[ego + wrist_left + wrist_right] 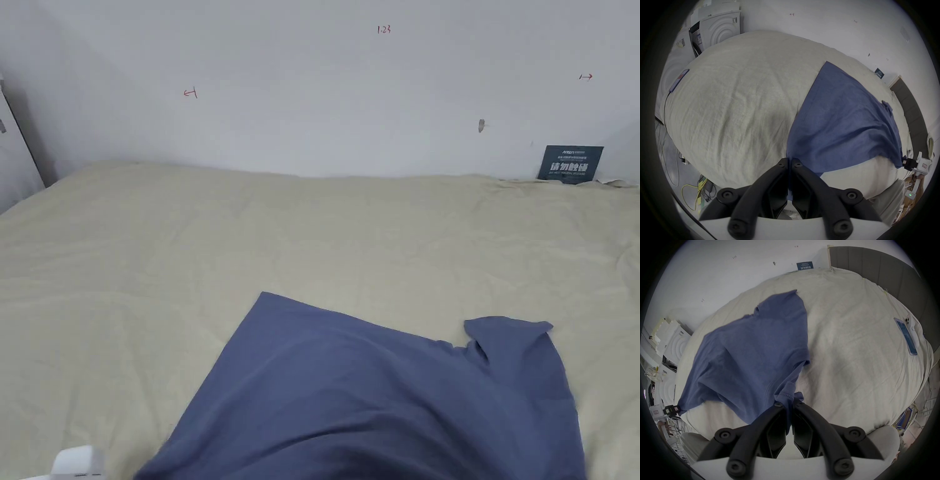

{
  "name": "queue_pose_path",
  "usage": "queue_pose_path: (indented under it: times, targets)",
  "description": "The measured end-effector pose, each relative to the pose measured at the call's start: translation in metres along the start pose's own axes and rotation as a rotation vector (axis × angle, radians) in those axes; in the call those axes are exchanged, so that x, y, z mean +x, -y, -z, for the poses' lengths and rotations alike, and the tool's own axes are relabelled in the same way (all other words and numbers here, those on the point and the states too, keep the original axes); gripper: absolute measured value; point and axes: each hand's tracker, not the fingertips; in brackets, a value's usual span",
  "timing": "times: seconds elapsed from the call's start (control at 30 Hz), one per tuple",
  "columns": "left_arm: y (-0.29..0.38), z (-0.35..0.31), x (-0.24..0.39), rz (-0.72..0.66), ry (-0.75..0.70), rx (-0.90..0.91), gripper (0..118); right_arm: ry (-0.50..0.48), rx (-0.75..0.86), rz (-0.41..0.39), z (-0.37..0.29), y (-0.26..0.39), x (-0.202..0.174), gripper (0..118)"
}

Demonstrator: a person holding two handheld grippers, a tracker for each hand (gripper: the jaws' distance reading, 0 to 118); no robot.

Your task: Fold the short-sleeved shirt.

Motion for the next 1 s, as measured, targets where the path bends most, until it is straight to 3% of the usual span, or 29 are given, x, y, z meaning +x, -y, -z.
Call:
queue_pose_path:
  times: [0.3, 0.37, 0.43, 0.47, 0.5, 0.57, 0.8, 1.0]
  targets:
    - [0.014, 0.024, 0.012, 0.001, -0.028, -0.054, 1, 0.019, 0.008, -0.008, 0.007, 0.001, 0.006, 4]
    - [0.011, 0.019, 0.012, -0.008, -0.022, -0.046, 7, 0.022, 0.029, -0.021, -0.001, 0.001, 0.001, 7]
    - [0.007, 0.014, 0.012, -0.022, -0.004, -0.034, 32, 0.025, 0.044, -0.032, -0.009, -0.004, 0.0, 23]
    - [0.005, 0.01, 0.013, -0.029, 0.005, -0.031, 60, 0.018, 0.058, -0.035, -0.013, -0.007, -0.001, 47]
    - [0.002, 0.006, 0.014, -0.038, 0.015, -0.022, 80, 0.006, 0.082, -0.031, -0.021, -0.008, -0.006, 65]
    - [-0.006, -0.005, 0.022, -0.051, 0.035, 0.028, 110, -0.036, 0.147, -0.011, -0.035, -0.016, -0.01, 89]
    - [-0.044, -0.055, 0.057, 0.038, 0.065, 0.214, 112, -0.091, 0.368, -0.039, -0.094, -0.054, -0.029, 93]
    - [-0.085, -0.096, 0.095, 0.1, 0.079, 0.443, 112, -0.048, 0.597, -0.131, -0.139, -0.078, -0.05, 102]
